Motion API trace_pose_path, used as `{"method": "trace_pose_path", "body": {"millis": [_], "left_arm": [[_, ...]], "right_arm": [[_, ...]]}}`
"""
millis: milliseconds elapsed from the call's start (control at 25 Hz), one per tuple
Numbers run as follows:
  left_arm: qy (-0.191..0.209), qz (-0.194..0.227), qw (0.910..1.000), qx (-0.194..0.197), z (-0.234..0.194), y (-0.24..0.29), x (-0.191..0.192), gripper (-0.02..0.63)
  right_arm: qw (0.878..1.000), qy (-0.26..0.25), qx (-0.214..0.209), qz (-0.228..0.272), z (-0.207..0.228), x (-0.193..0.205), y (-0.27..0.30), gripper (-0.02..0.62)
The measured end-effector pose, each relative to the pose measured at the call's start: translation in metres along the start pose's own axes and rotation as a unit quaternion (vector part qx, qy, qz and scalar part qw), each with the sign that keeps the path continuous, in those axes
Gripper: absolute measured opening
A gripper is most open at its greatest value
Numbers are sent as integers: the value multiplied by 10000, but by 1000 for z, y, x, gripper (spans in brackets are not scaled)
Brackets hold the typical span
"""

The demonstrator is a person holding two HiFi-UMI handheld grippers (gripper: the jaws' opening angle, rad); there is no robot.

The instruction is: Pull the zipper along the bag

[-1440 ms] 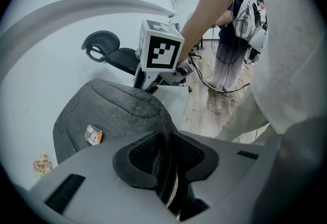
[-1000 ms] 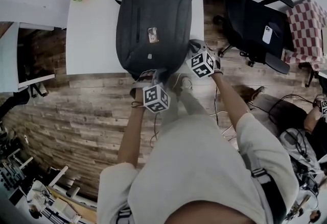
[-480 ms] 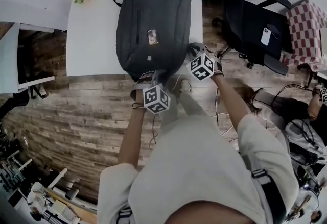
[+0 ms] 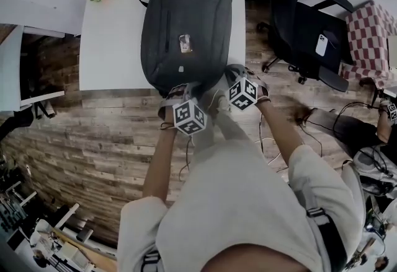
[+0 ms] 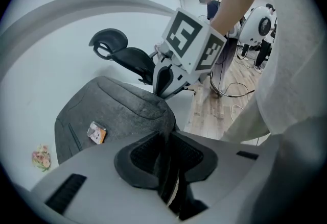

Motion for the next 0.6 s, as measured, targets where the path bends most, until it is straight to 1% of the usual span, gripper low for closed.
{"method": "trace_pose_path", "body": {"millis": [240, 440, 600], "left_arm": [[-74, -3, 10000, 35, 1, 1, -2, 87], [-128, 19, 9999, 87, -2, 1, -5, 87], [-104, 15, 9998, 146, -2, 3, -7, 87]], "right_arm": [[9997, 77, -235, -60, -33, 0, -12, 21], [9983, 392, -380, -191, -51, -7, -19, 21], [9961, 606, -574, -279, -72, -14, -23, 23]]}}
Point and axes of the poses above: the fingertips, and each gripper's own axes: y forward along the fingers, z to its right, x out of its underside, the point moved 3 cm from there along -y, backward along the fingers, and after that the axes turned 3 degrees about x, right-handed, at the moved point
